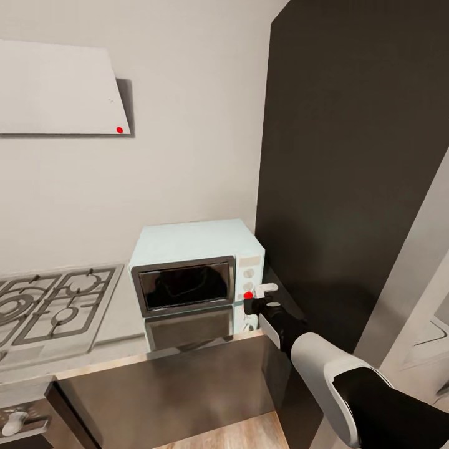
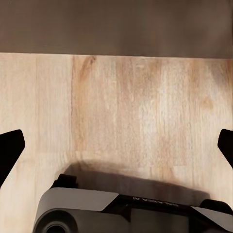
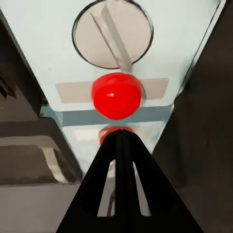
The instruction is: In the kitchen, take the popcorn bag from the countertop, put it into the microwave, and heat it until the popcorn is cooked so the cooked popcorn ends up inside the bag.
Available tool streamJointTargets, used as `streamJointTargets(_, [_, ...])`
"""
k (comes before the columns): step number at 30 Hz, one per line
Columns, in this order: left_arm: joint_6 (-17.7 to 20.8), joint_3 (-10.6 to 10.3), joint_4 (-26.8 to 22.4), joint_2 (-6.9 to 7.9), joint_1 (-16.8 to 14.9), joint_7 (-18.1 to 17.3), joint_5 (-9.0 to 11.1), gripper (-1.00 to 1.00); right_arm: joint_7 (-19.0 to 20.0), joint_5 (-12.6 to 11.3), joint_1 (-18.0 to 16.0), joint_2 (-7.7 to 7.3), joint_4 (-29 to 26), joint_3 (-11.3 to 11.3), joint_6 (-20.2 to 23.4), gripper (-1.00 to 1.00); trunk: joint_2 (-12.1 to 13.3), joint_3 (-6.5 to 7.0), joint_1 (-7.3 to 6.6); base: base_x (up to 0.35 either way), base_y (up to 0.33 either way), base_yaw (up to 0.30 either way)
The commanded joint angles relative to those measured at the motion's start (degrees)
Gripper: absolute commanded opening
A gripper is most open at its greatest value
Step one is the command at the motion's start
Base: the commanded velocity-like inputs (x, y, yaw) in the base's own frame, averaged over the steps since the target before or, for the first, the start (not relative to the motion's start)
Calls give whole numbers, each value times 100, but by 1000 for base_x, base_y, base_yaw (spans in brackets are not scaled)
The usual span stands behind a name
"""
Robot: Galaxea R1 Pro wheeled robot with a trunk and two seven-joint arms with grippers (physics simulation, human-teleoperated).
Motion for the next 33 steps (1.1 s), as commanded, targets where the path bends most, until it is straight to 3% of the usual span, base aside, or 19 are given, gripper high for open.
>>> streamJointTargets(1, [-18,20,1,-4,-4,-5,2,100,-42,-55,-5,0,-7,46,27,-100,-10,-11,5,149,0,0])
streamJointTargets(33, [-39,16,1,-4,-4,-13,2,100,-42,-55,-5,0,-8,46,28,-100,-10,-11,5,43,20,0])
